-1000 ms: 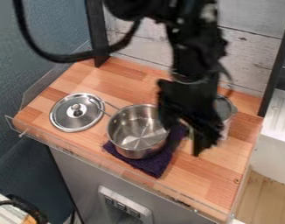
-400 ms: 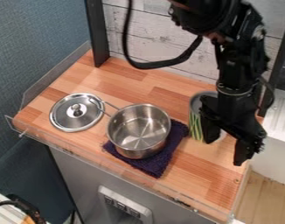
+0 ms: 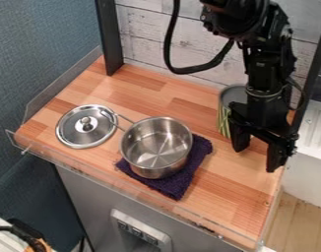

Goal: Pushed the can to the back of the table

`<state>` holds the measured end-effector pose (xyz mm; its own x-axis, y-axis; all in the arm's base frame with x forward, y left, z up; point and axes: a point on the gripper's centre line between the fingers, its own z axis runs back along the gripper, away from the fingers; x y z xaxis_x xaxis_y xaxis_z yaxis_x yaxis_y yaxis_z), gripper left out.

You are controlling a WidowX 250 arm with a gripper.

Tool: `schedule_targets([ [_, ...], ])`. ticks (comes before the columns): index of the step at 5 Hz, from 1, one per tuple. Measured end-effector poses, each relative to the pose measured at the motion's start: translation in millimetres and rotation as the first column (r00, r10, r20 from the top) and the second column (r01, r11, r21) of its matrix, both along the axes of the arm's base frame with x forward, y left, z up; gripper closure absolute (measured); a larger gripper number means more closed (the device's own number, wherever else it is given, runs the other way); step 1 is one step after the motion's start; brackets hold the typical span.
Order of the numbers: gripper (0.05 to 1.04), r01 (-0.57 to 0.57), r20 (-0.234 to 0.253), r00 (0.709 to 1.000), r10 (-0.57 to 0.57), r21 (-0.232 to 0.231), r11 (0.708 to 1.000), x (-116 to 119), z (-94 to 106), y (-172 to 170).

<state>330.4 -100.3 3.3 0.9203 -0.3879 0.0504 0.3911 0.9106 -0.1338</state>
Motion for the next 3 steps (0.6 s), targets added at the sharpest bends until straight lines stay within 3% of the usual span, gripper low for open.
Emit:
schedule_targets([
  [1,0.084,-0.04,0.019,0.999,0.04,-0.01,0.999,13.4,5.9,14.8],
  [2,0.084,-0.065,0.018,0.998,0.067,-0.056,0.996,20.4,11.2,24.2],
  [3,0.084,-0.032,-0.012,0.999,0.031,-0.037,0.999,11.0,7.3,19.2],
])
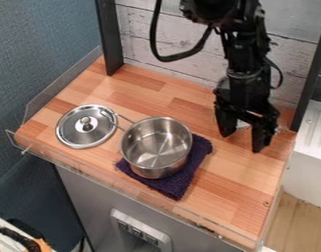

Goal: Pushed the can to the back of the table

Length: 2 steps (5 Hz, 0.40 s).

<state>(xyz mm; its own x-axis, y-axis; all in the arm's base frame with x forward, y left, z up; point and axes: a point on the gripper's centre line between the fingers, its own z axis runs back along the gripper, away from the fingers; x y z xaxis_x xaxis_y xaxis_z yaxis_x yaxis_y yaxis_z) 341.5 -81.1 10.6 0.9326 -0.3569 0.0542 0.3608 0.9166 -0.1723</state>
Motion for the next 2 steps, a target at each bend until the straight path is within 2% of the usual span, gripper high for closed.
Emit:
schedule_targets([
  [1,0.084,-0.026,-0.005,1.0,0.027,0.026,0.999,-6,4.6,9],
  [2,0.084,-0.059,0.061,0.997,0.054,0.087,0.994,-13,30.4,26],
])
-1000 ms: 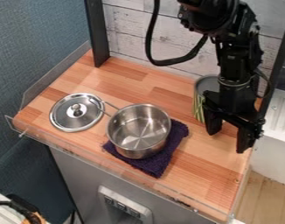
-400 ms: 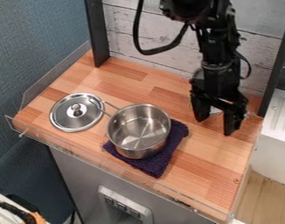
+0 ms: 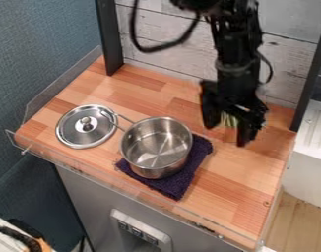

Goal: Pushed the can to the back of the table

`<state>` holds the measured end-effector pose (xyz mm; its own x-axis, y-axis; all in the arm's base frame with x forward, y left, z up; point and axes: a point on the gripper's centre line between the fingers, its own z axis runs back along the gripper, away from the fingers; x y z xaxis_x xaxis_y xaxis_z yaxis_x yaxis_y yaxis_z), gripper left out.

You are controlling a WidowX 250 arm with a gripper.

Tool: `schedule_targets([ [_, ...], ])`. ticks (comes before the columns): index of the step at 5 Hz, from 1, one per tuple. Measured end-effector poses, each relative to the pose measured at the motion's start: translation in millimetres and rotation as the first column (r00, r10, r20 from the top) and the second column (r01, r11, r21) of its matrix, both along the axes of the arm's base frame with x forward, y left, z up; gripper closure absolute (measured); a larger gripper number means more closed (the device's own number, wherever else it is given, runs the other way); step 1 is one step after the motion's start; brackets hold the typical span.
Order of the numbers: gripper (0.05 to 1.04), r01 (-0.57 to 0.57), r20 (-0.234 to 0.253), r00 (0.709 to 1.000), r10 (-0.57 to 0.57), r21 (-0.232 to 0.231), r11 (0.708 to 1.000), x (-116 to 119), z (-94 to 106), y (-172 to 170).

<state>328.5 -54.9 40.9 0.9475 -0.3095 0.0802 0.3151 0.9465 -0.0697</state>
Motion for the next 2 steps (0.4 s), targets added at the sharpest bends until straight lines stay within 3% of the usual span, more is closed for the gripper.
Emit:
schedule_targets([
  [1,0.084,-0.026,0.066,0.998,0.024,0.031,0.999,-6,21.7,8],
  [2,0.084,-0.083,0.066,0.995,0.079,0.061,0.995,-9,30.9,19],
])
